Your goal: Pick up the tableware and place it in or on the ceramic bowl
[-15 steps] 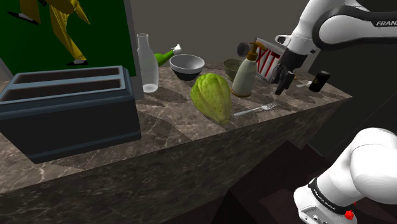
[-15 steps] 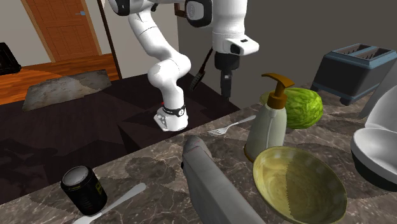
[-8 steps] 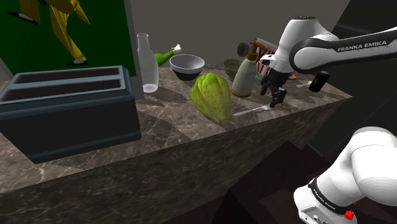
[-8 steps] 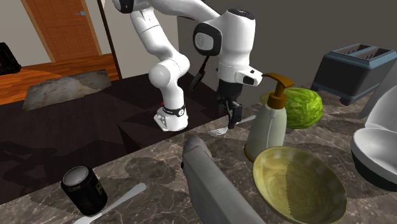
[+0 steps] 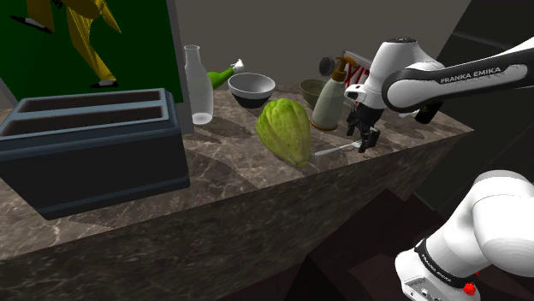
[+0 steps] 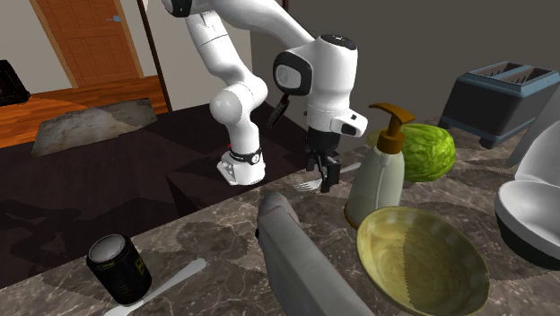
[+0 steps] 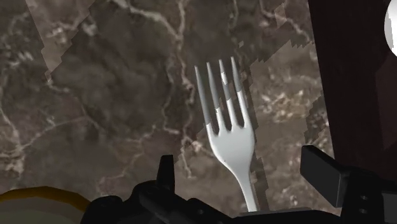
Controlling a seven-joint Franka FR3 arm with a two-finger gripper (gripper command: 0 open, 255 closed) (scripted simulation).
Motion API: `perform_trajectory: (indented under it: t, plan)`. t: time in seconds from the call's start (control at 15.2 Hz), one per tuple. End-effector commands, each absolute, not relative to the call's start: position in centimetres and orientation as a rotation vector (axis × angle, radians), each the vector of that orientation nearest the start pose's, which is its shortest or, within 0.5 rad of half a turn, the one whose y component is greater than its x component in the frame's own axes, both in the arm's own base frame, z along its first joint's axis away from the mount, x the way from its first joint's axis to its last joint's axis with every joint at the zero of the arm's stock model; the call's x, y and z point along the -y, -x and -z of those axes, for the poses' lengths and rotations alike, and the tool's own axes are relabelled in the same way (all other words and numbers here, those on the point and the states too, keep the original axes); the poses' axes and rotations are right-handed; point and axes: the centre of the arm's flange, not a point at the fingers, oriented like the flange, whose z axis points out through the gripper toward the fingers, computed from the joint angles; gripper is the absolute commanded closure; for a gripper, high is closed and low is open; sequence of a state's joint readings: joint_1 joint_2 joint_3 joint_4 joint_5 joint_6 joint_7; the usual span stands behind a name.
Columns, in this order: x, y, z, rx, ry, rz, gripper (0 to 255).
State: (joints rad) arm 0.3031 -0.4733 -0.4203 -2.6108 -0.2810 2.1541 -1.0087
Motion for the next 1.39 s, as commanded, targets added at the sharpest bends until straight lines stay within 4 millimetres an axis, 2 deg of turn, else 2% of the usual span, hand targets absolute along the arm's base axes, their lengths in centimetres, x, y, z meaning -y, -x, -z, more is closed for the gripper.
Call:
perform_trajectory:
  t: [0.0,0.33,0.4,0.99,1.32]
  plan:
    - [5.2,-38.8,-39.3,1.65,2.717,-0.044,0]
    - [5.2,-38.8,-39.3,1.65,2.717,-0.044,0]
    - [5.2,-38.8,-39.3,1.65,2.717,-0.044,255]
    - [5.2,-38.8,-39.3,1.65,2.717,-0.044,255]
    - [5.2,-38.8,-41.9,1.65,2.717,-0.044,255]
